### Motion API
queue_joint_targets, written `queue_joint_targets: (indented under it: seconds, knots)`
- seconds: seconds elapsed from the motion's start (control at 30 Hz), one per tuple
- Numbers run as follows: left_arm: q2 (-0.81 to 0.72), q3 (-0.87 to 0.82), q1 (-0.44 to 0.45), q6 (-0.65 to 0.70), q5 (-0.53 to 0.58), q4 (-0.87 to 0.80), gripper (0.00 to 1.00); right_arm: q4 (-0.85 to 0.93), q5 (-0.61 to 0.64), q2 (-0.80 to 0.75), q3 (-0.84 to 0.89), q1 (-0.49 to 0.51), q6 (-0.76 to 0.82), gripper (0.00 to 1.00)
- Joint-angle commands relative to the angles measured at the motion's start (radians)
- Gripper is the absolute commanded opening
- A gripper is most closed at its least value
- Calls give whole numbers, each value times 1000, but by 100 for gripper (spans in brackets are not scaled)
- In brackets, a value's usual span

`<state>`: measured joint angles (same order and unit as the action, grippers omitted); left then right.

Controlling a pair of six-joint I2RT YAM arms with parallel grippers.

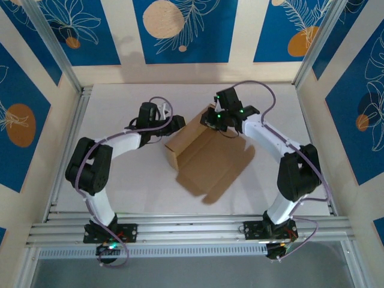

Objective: Fold the paper box

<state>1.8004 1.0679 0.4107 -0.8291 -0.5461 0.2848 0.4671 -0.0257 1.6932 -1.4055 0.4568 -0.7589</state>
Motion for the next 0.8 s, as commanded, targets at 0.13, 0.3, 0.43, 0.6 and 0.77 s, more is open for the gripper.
queue_joint_targets:
  seconds: [0.13,0.3,0.43,0.6,0.77]
  knots:
    - [-58,-129,80,-158,80,167,53,72,-100,152,-204,22,39,23]
    - [-93,-199,81,-177,206,133,54,107,-104,204,-274,68,79,28]
    - [-221,-224,73,-71,334,-16,55,168,-11,188,-310,72,193,45]
    - [-379,-240,30,19,400,-177,58,158,16,121,-268,49,354,66]
    - [-505,-274,-35,33,381,-242,59,158,12,99,-179,6,371,76]
